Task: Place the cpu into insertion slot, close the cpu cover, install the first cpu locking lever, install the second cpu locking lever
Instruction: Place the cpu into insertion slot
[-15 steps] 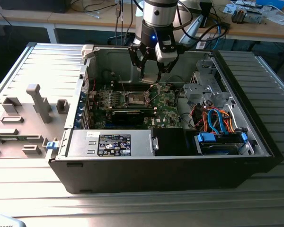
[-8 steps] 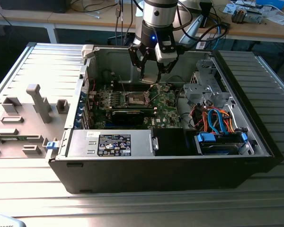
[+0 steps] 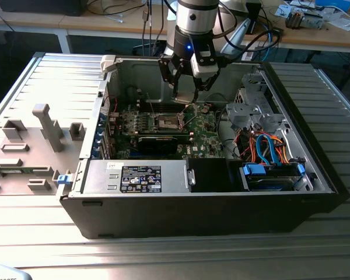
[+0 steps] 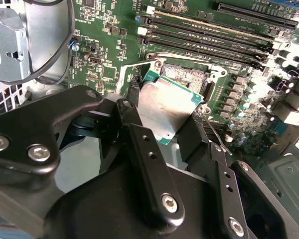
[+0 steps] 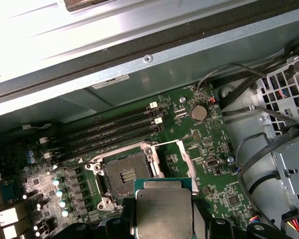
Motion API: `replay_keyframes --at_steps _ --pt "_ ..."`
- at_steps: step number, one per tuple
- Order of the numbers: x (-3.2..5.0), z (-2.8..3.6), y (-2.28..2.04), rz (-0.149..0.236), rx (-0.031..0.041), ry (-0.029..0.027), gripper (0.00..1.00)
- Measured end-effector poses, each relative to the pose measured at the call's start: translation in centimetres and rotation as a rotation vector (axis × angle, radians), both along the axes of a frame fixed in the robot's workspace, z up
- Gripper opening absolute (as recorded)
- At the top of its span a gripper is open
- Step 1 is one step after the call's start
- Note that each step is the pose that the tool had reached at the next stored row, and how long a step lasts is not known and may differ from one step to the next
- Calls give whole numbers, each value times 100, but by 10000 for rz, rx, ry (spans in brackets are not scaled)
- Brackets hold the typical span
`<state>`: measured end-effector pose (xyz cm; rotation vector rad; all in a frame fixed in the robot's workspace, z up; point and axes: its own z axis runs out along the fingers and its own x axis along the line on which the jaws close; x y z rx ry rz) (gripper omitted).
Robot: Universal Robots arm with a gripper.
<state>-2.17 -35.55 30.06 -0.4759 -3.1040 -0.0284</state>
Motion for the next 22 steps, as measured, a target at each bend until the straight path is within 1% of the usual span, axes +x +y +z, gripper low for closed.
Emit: replay_keyframes --at_steps 22 --pt "0 -29 0 -103 0 1 55"
